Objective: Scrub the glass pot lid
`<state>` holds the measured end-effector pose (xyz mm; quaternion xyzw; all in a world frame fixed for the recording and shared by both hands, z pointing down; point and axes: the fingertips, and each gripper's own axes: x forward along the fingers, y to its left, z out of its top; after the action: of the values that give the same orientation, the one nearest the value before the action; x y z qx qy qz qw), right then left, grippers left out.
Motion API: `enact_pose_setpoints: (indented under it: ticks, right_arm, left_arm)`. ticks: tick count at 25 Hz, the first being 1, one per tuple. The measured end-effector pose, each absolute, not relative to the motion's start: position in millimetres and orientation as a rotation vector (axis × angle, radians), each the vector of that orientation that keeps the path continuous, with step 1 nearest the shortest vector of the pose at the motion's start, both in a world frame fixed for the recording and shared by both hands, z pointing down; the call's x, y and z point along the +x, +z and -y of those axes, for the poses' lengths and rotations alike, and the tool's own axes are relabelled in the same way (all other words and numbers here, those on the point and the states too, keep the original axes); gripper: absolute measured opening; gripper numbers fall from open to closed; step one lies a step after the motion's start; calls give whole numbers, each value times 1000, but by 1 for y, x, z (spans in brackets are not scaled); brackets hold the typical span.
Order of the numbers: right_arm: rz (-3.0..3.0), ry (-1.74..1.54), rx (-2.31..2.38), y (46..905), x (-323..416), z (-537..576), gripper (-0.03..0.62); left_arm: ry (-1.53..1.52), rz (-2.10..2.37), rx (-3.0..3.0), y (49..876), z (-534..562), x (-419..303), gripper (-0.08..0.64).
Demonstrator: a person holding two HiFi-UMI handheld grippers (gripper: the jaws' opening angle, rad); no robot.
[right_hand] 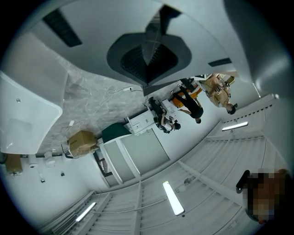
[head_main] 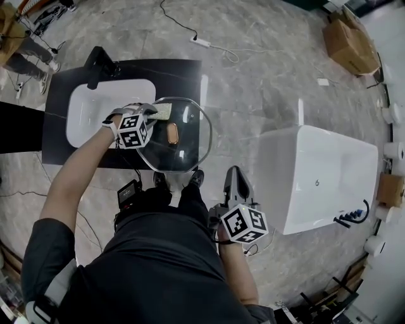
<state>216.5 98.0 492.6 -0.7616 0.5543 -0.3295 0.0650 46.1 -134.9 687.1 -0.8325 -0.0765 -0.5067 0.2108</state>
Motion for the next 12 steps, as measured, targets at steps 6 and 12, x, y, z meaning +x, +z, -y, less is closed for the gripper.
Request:
enact_pose_setpoints:
  ticks: [6, 12]
  right_arm:
    - [-1753, -1007, -2262, 493, 207, -80, 6]
    - [-1848, -1042, -2205, 496, 198, -61, 6]
  left_arm:
    - [-1373, 189, -2354, 688, 114, 29, 72]
    - [-1423, 50, -2410, 684, 86, 9, 72]
